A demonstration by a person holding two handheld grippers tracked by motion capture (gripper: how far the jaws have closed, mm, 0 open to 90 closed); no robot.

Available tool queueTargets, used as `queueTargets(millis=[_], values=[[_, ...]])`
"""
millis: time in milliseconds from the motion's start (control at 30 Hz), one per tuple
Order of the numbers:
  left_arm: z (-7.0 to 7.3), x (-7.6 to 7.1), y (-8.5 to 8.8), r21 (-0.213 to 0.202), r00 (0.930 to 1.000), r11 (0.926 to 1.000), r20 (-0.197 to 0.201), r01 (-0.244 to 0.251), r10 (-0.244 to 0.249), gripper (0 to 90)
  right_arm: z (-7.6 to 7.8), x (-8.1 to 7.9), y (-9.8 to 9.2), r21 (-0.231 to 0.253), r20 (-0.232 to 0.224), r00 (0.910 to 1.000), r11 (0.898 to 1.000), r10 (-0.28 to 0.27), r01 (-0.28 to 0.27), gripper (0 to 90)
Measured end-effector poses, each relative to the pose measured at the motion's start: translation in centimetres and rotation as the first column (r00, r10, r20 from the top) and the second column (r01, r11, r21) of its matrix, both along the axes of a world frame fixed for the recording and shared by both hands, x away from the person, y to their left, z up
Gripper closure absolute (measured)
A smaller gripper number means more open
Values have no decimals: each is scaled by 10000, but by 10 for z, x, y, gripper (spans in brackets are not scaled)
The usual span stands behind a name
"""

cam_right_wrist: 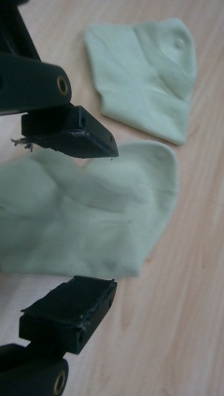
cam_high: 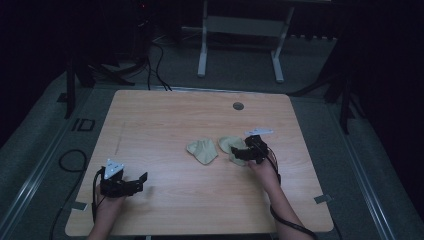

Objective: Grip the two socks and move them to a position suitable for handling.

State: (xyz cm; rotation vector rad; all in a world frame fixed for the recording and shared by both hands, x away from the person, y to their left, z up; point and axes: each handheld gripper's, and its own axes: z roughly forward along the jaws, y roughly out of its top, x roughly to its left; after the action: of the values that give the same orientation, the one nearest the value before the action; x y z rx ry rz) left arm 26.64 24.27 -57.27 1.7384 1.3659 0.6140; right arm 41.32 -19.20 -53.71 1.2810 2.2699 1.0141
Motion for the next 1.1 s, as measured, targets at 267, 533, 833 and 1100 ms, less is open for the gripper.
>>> queueTargets(millis=[267, 533, 833, 1100], values=[[0, 0, 2, -90, 10000, 10000, 21, -8, 8, 26, -3, 14, 13, -249, -97, 9999, 9996, -107, 105, 300], [0, 0, 2, -114, 10000, 9999, 5, 61, -61, 26, -21, 24, 25, -1294, -98, 9998, 9915, -164, 150, 351], [-1, 0, 1, -78, 9996, 9997, -148, 242, -243, 26, -17, 19, 31, -1659, -110, 9997, 9859, 206, -221, 746], [-1, 0, 1, -138, 9996, 9996, -135, 258, -259, 26, -5, 19, 29, -1632, -182, 9998, 9865, 116, -144, 781]])
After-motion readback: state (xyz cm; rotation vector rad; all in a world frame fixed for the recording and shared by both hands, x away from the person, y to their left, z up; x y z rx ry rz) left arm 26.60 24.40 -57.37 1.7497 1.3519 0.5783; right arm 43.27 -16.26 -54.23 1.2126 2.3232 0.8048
